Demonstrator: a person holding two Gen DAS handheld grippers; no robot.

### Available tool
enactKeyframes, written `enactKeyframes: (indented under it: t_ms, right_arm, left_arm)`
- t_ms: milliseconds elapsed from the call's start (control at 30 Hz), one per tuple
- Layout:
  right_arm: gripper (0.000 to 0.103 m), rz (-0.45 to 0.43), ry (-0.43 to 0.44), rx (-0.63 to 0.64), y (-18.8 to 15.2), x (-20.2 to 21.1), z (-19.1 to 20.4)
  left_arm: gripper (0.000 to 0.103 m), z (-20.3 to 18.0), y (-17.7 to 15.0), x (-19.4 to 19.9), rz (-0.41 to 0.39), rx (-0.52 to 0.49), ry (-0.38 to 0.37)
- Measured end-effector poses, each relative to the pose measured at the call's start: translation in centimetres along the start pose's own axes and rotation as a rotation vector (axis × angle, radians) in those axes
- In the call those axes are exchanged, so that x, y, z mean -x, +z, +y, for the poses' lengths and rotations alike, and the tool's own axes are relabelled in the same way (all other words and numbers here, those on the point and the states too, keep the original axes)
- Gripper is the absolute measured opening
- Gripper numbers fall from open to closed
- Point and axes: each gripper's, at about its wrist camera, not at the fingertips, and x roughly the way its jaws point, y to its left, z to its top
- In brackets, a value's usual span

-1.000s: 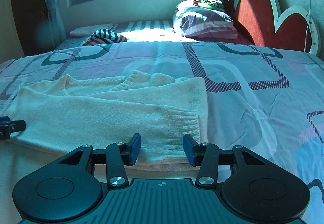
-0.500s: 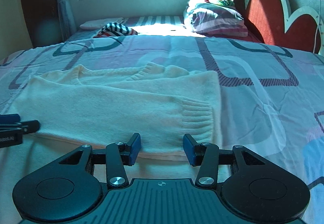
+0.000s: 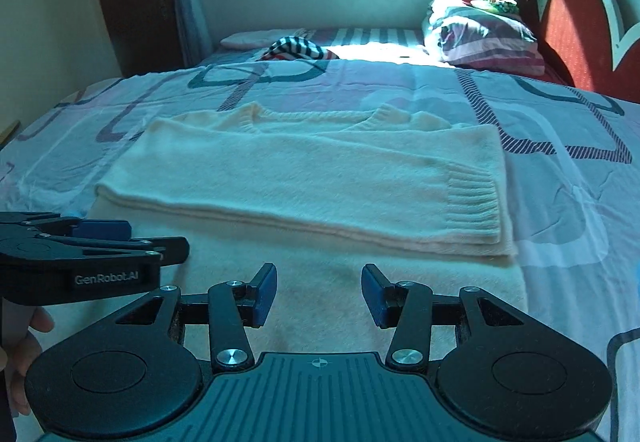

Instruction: Fold small clothes

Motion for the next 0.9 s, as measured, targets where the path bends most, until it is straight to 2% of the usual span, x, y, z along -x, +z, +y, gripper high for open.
enactKeyframes:
  t_ms: [100, 167, 400, 533, 600, 667, 800, 900]
  right_arm:
    - [0.047, 0.02, 0.002, 0.016, -1.0, 0.1, -0.4]
    - [0.047, 0.016, -0.018, 0.038, -1.7, 0.3, -0.8]
    - [0.047, 0.004, -0.082, 0.025, -3.7, 2.4, -4.3]
    - [0.047, 0.008, -0.081, 0.003, -4.0, 3.3, -4.7]
    - [0.047, 0.001, -0.037, -0.034, -3.9, 4.1, -4.3]
    - [0.047, -0.006, -0.005, -0.048, -4.1, 5.0, -3.3]
    - [0.047, -0.014, 0.037, -0.012, -5.1, 6.7, -0.3]
    - [0.047, -0.013, 0.043, 0.02, -6.4, 7.6, 1.9]
  left_arm:
    - [0.066, 0.1, -1.0, 0.3, 0.002, -0.001, 0.028]
    - [0.072, 0.5, -1.6, 0.5, -0.001, 0.006, 0.047]
    - [0.078, 2.2, -3.2, 1.9, 0.002, 0.021, 0.09]
    - [0.081, 3.0, -4.2, 2.7, 0.006, 0.051, 0.11]
    - [0.078, 2.6, -4.1, 3.2, 0.018, 0.054, 0.122]
    - [0.071, 2.0, -4.1, 4.0, 0.026, 0.043, 0.104]
    - [0.071, 0.4, -4.8, 6.0, 0.005, -0.023, 0.058]
    - [0.071, -0.2, -6.1, 7.1, 0.012, -0.034, 0.011]
